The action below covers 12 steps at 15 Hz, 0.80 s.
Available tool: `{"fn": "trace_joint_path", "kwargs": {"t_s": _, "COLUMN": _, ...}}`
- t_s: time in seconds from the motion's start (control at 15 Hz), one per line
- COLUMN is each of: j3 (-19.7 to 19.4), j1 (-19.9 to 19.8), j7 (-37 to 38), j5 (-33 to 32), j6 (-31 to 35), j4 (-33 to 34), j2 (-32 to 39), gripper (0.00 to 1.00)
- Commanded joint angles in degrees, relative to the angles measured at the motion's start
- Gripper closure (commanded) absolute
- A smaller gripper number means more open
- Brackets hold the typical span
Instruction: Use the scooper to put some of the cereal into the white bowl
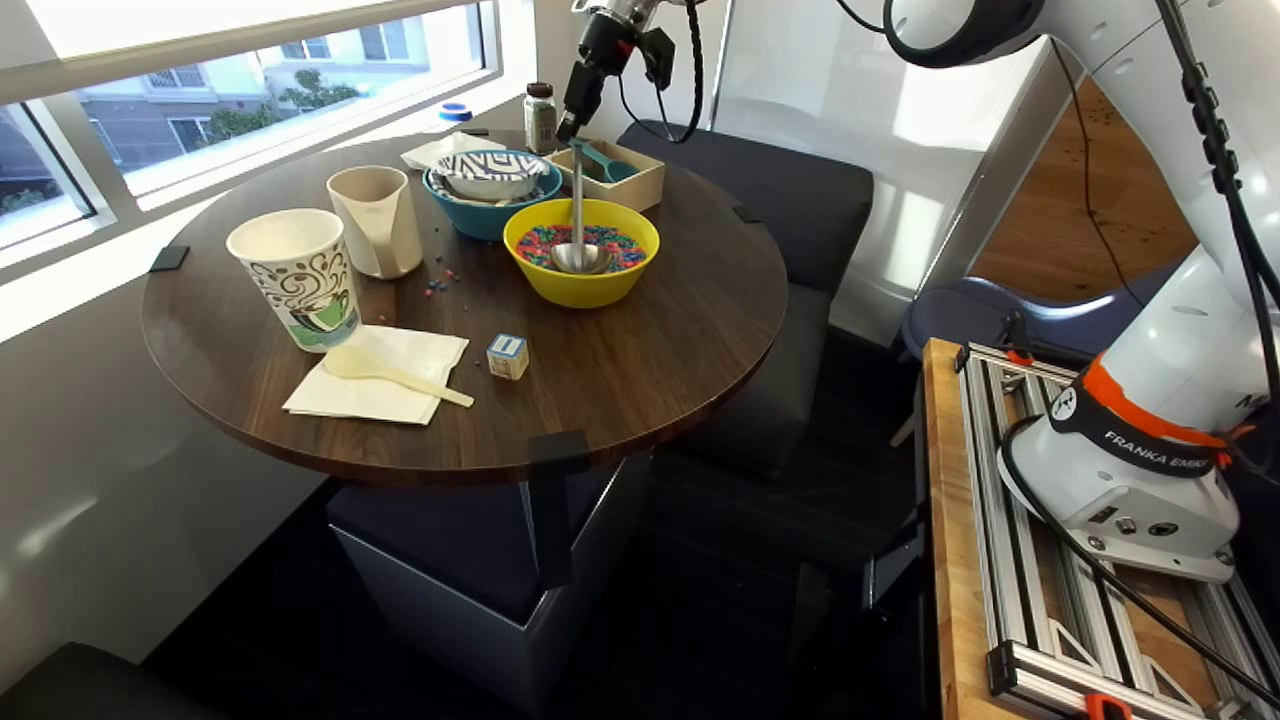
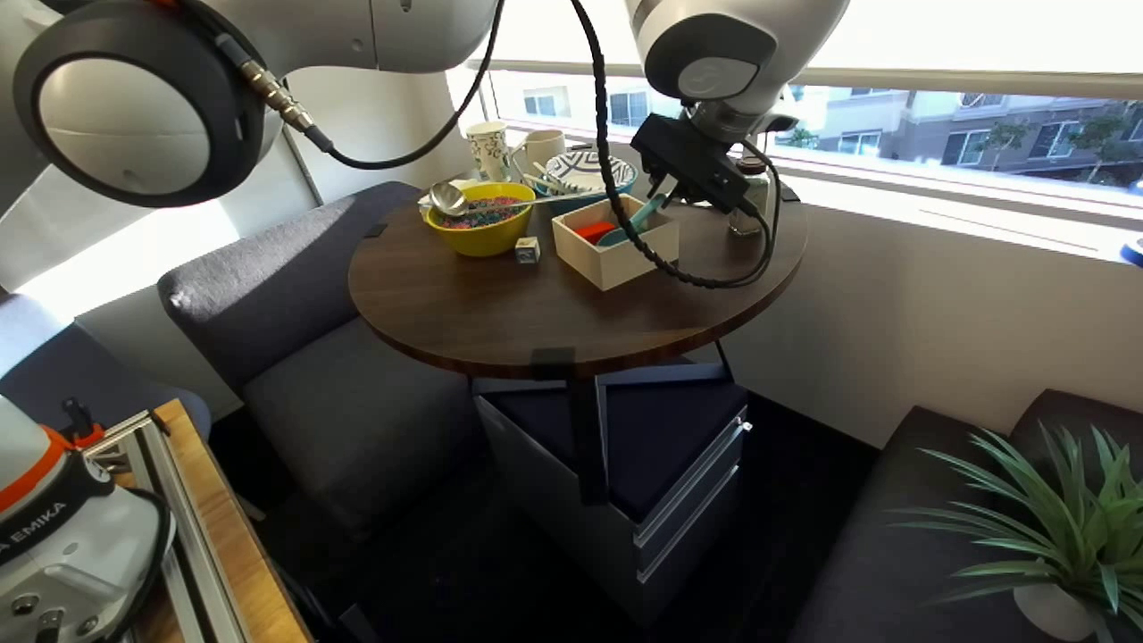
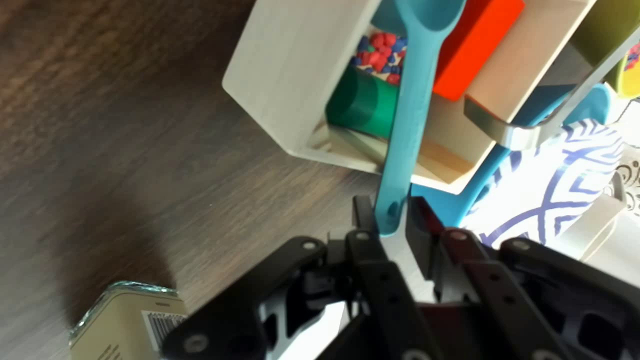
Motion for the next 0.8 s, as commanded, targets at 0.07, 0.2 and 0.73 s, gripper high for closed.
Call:
{"fn": "trace_joint_path", "kwargs": {"t_s": 0.07, "j3": 1.04, "j1": -0.73, "j7": 1.29, "j5": 2.01, "j6": 0.15, "j4": 3.17, "j2": 2.55, "gripper": 0.88}}
{"fn": "trace_joint_path", "kwargs": {"t_s": 0.2, "j3": 1.15, "j1": -0.81, "j7": 1.24, "j5": 2.32, "j6": 0.08, "j4": 3.53, "j2": 2.77, "gripper": 0.98}}
{"fn": "trace_joint_path", "kwargs": {"t_s": 0.73, "j3": 1.44, "j1": -1.32, "j7": 1.38, "j5": 2.84, "j6": -1.48, "j4": 3.18, "j2": 0.76, "gripper": 0.98}}
